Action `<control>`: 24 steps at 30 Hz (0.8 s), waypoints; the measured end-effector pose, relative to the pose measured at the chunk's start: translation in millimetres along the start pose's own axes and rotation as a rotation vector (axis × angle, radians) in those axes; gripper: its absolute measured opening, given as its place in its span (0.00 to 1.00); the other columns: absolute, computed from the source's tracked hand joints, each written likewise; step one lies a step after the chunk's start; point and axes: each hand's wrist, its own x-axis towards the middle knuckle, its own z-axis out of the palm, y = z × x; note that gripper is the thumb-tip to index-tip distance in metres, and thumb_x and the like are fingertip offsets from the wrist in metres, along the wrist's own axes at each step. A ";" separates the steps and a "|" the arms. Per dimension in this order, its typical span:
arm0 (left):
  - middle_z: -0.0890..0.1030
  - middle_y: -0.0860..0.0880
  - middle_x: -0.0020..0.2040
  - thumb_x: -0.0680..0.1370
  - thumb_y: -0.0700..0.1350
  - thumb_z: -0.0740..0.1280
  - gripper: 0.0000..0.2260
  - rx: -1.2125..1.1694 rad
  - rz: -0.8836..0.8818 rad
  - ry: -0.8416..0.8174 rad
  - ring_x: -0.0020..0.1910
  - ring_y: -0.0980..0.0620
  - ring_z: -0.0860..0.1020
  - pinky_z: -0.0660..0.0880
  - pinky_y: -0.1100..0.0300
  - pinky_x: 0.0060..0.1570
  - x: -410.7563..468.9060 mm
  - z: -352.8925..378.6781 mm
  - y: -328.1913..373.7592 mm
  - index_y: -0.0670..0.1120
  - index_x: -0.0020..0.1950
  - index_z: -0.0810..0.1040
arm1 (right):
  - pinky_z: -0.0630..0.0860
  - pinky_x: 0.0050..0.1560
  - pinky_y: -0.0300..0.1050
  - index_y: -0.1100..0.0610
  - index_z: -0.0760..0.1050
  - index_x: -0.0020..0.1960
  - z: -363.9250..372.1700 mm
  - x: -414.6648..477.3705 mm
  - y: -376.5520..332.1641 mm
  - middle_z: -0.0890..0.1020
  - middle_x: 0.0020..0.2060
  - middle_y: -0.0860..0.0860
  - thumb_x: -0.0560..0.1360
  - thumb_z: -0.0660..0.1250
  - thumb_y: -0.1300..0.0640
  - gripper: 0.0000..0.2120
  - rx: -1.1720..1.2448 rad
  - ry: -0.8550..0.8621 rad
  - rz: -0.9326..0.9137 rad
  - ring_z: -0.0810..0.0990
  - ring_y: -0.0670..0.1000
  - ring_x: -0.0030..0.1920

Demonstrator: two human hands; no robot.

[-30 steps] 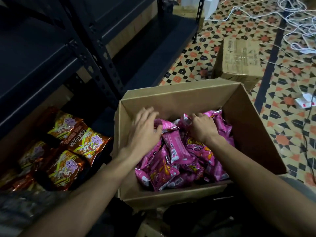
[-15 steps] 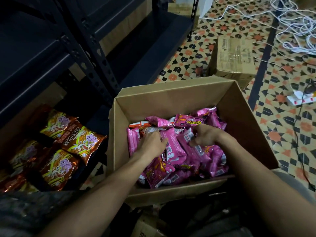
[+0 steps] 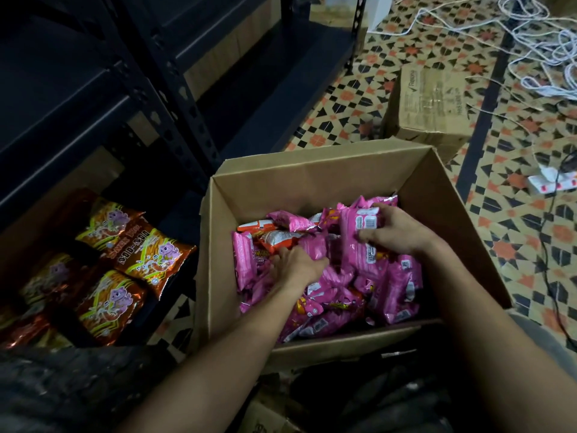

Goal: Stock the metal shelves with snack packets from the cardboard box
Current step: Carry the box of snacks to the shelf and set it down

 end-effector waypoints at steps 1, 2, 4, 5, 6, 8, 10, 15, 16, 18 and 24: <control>0.74 0.45 0.66 0.72 0.66 0.67 0.29 -0.105 0.018 0.001 0.66 0.40 0.72 0.69 0.45 0.66 -2.5 -2.3 -0.9 0.49 0.66 0.73 | 0.78 0.34 0.43 0.59 0.73 0.51 0.0 -2.0 -3.2 0.84 0.33 0.50 0.74 0.71 0.67 0.09 0.027 0.024 0.000 0.80 0.47 0.34; 0.78 0.46 0.60 0.70 0.63 0.69 0.25 -0.232 0.055 -0.013 0.61 0.42 0.77 0.74 0.45 0.61 -6.4 -6.0 -3.2 0.49 0.61 0.75 | 0.81 0.42 0.50 0.62 0.74 0.52 -0.3 -2.8 -4.9 0.85 0.40 0.56 0.74 0.71 0.66 0.09 0.053 0.052 -0.009 0.81 0.51 0.39; 0.82 0.46 0.51 0.71 0.56 0.72 0.17 -0.489 0.138 -0.059 0.51 0.45 0.82 0.79 0.46 0.53 -20.4 -16.6 -12.6 0.49 0.55 0.75 | 0.79 0.53 0.58 0.62 0.75 0.56 1.1 -5.9 -14.5 0.84 0.49 0.61 0.74 0.71 0.65 0.12 0.106 0.091 -0.015 0.83 0.55 0.45; 0.82 0.47 0.50 0.72 0.52 0.72 0.15 -0.583 0.160 -0.072 0.49 0.46 0.82 0.79 0.47 0.52 -26.0 -23.8 -19.0 0.50 0.54 0.74 | 0.79 0.54 0.57 0.61 0.75 0.57 2.0 -6.5 -20.3 0.84 0.49 0.60 0.75 0.70 0.65 0.12 0.128 0.098 -0.021 0.84 0.56 0.48; 0.82 0.47 0.50 0.72 0.50 0.72 0.15 -0.653 0.174 -0.061 0.48 0.47 0.82 0.79 0.47 0.53 -29.6 -31.8 -25.6 0.51 0.55 0.73 | 0.80 0.54 0.55 0.60 0.75 0.58 2.5 -6.5 -24.4 0.85 0.49 0.58 0.75 0.70 0.64 0.12 0.136 0.094 -0.030 0.84 0.56 0.49; 0.82 0.47 0.52 0.72 0.47 0.73 0.17 -0.729 0.161 0.011 0.48 0.50 0.81 0.79 0.51 0.53 -29.2 -51.1 -39.7 0.50 0.56 0.71 | 0.80 0.51 0.49 0.59 0.74 0.60 4.3 -5.0 -33.7 0.85 0.50 0.56 0.76 0.69 0.63 0.12 0.150 0.100 -0.047 0.84 0.55 0.50; 0.82 0.46 0.50 0.71 0.43 0.73 0.18 -0.751 0.119 0.076 0.43 0.53 0.80 0.78 0.59 0.42 -26.9 -70.6 -49.6 0.46 0.58 0.72 | 0.79 0.50 0.45 0.59 0.73 0.60 8.0 -1.4 -40.4 0.84 0.49 0.55 0.77 0.68 0.62 0.13 0.123 0.113 -0.081 0.84 0.53 0.48; 0.80 0.49 0.38 0.72 0.41 0.72 0.06 -0.561 0.069 -0.012 0.33 0.55 0.76 0.72 0.68 0.28 -12.2 -88.2 -58.2 0.41 0.48 0.82 | 0.78 0.60 0.58 0.50 0.73 0.60 21.0 7.3 -39.2 0.84 0.51 0.50 0.74 0.72 0.54 0.17 0.032 0.151 -0.104 0.84 0.53 0.51; 0.80 0.48 0.39 0.71 0.43 0.73 0.09 -0.491 0.053 -0.048 0.35 0.55 0.76 0.72 0.66 0.31 -8.4 -87.8 -58.5 0.41 0.48 0.82 | 0.78 0.60 0.58 0.48 0.73 0.60 22.5 9.4 -36.8 0.85 0.51 0.50 0.71 0.72 0.50 0.19 0.008 0.157 -0.103 0.84 0.53 0.52; 0.79 0.48 0.43 0.67 0.50 0.76 0.17 -0.233 0.035 -0.148 0.39 0.53 0.76 0.70 0.62 0.34 0.1 -84.3 -60.4 0.41 0.50 0.81 | 0.78 0.60 0.57 0.47 0.73 0.61 27.0 12.3 -35.9 0.84 0.52 0.49 0.70 0.73 0.49 0.21 -0.041 0.170 -0.102 0.83 0.53 0.53; 0.78 0.48 0.52 0.71 0.57 0.73 0.18 0.141 0.124 -0.341 0.47 0.52 0.76 0.73 0.60 0.43 2.5 -61.7 -54.9 0.45 0.51 0.78 | 0.79 0.56 0.54 0.53 0.72 0.66 42.4 16.4 -47.4 0.83 0.53 0.55 0.75 0.72 0.57 0.21 -0.187 0.116 -0.122 0.83 0.55 0.51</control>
